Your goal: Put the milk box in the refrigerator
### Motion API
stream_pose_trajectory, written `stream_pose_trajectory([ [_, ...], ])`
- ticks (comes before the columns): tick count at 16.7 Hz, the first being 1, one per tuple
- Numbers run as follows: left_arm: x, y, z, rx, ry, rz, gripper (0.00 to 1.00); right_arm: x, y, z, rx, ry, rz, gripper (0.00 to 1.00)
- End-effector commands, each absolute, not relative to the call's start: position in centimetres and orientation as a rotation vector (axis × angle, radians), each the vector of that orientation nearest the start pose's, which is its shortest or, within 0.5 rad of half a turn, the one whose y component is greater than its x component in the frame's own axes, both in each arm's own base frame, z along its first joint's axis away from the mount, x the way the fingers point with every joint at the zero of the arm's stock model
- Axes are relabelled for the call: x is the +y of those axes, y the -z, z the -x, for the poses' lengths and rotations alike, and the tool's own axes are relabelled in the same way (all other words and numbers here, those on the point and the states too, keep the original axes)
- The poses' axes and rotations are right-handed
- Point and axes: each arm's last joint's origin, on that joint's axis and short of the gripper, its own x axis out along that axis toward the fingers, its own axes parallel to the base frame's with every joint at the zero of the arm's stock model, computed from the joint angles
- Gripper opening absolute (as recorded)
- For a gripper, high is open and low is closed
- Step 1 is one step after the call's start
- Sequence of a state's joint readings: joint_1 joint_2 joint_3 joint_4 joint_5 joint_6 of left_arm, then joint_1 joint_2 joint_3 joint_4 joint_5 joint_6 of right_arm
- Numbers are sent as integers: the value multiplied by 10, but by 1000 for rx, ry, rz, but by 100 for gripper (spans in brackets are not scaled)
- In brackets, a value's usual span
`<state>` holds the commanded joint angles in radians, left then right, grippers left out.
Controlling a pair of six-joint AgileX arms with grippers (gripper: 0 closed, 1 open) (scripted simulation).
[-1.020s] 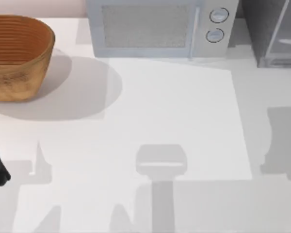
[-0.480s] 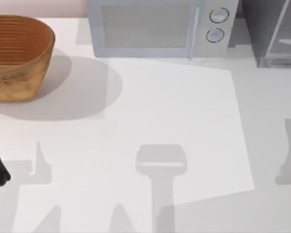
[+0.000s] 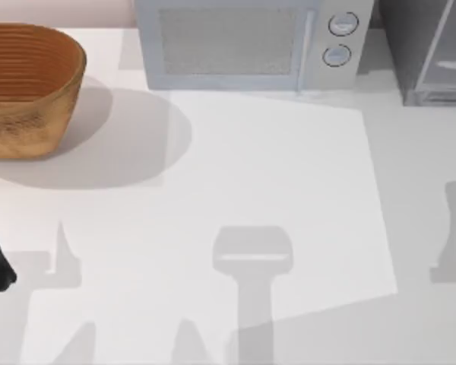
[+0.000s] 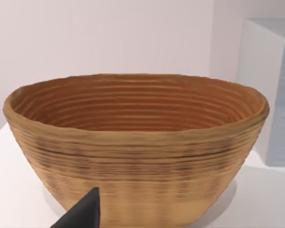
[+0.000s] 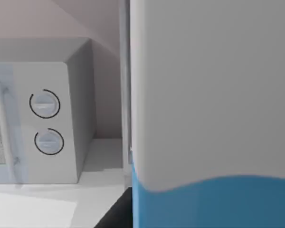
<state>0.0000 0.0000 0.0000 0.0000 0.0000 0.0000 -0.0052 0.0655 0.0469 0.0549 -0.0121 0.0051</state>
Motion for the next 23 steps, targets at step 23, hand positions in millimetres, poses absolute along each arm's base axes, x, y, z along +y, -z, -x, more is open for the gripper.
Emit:
stream_pose_trajectory([
  [23, -1, -160, -106, 0, 0, 0, 100, -99, -122, -399, 6, -3, 0, 0],
])
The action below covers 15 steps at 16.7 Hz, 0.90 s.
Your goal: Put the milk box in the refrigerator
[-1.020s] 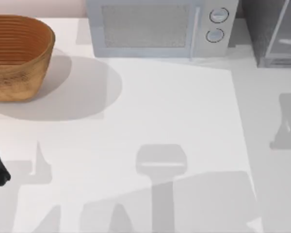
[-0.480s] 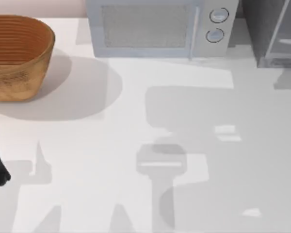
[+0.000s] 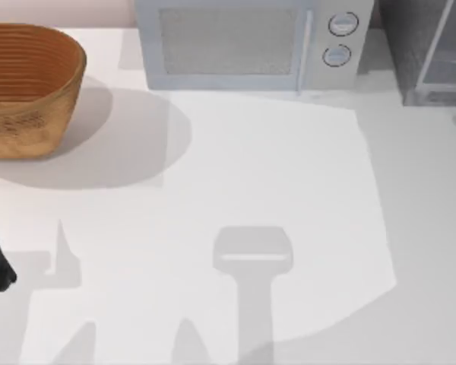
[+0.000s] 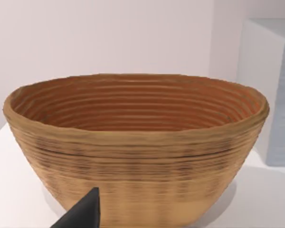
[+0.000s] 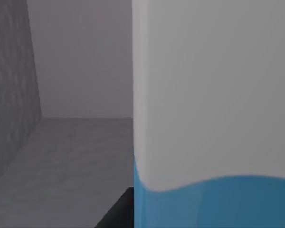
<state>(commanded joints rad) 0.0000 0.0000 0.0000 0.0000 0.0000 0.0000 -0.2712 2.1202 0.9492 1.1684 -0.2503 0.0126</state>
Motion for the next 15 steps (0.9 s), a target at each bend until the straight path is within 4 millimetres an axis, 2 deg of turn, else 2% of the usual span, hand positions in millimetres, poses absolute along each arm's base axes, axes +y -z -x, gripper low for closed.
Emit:
stream_pose_trajectory([
  [3, -1, -160, -106, 0, 0, 0, 100, -104, -111, -405, 0, -3, -2, 0],
  [9, -1, -160, -106, 0, 0, 0, 100, -101, -114, -408, -8, -11, -1, 0],
  [12, -1, -160, -106, 0, 0, 0, 100, -102, -121, -430, -26, -16, 10, 0],
  [15, -1, -160, -106, 0, 0, 0, 100, -104, -130, -465, -43, -16, 16, 0],
])
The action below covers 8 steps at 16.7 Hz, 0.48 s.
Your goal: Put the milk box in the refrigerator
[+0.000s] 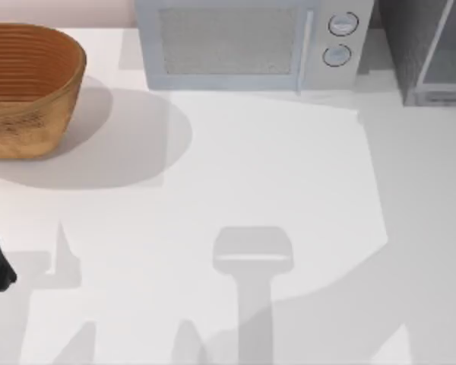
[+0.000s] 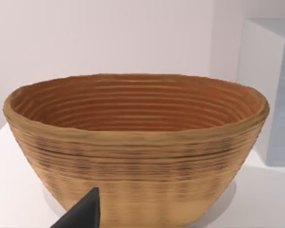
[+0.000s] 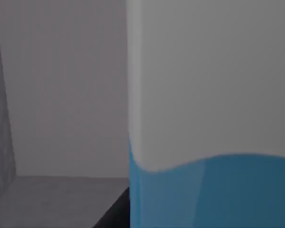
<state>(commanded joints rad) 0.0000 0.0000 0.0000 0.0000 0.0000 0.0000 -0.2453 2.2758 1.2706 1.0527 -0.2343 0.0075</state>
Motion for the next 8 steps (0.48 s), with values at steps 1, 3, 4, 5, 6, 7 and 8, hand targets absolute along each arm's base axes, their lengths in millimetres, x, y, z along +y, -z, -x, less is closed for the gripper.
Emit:
stream_pose_trajectory([
  [1, -1, -160, -106, 0, 0, 0, 100, -104, -132, -477, -44, -15, 15, 0],
  [3, -1, -160, -106, 0, 0, 0, 100, -104, -135, -499, -37, -13, 10, 0],
  [4, -1, -160, -106, 0, 0, 0, 100, -104, -135, -507, -30, -11, 7, 0],
  [5, -1, -160, -106, 0, 0, 0, 100, -104, -135, -514, -22, -10, 4, 0],
  [6, -1, -160, -106, 0, 0, 0, 100, -103, -134, -520, -14, -10, 1, 0],
  [7, -1, -160, -106, 0, 0, 0, 100, -103, -133, -523, -7, -9, -2, 0],
  [8, -1, -160, -106, 0, 0, 0, 100, -103, -133, -525, -4, -9, -3, 0],
])
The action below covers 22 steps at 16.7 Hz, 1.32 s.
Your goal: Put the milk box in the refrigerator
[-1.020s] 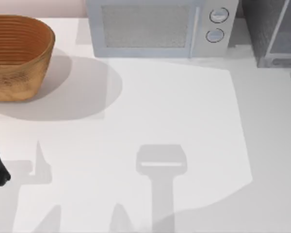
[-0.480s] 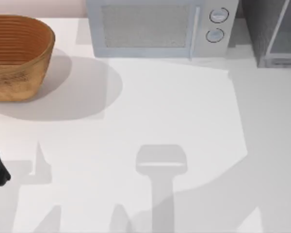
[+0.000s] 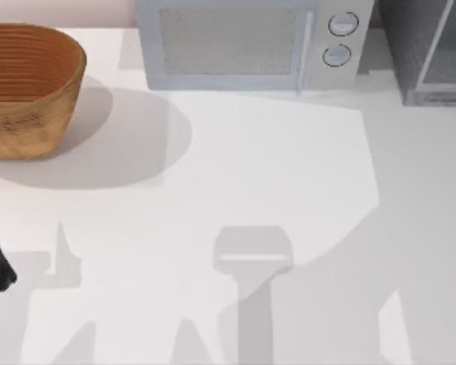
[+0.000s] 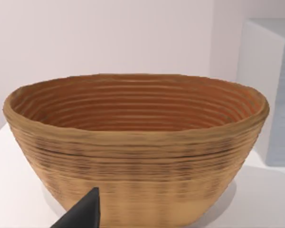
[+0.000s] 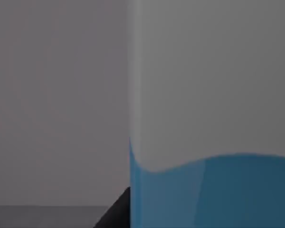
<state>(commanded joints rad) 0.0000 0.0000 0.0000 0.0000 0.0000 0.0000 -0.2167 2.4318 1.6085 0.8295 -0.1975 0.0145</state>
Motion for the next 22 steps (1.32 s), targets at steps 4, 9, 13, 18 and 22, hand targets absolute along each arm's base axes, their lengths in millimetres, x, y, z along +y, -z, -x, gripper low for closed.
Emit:
stream_pose_trajectory([
  [4, -1, -160, -106, 0, 0, 0, 100, -103, -133, -525, -4, -9, -3, 0],
  [9, -1, -160, -106, 0, 0, 0, 100, -103, -133, -525, -4, -9, -3, 38],
  [13, -1, -160, -106, 0, 0, 0, 100, -103, -133, -525, -4, -9, -3, 68],
  [18, -1, -160, -106, 0, 0, 0, 100, -103, -133, -525, -4, -9, -3, 100],
  [22, -1, -160, -106, 0, 0, 0, 100, -103, -133, -525, -4, -9, -3, 100],
])
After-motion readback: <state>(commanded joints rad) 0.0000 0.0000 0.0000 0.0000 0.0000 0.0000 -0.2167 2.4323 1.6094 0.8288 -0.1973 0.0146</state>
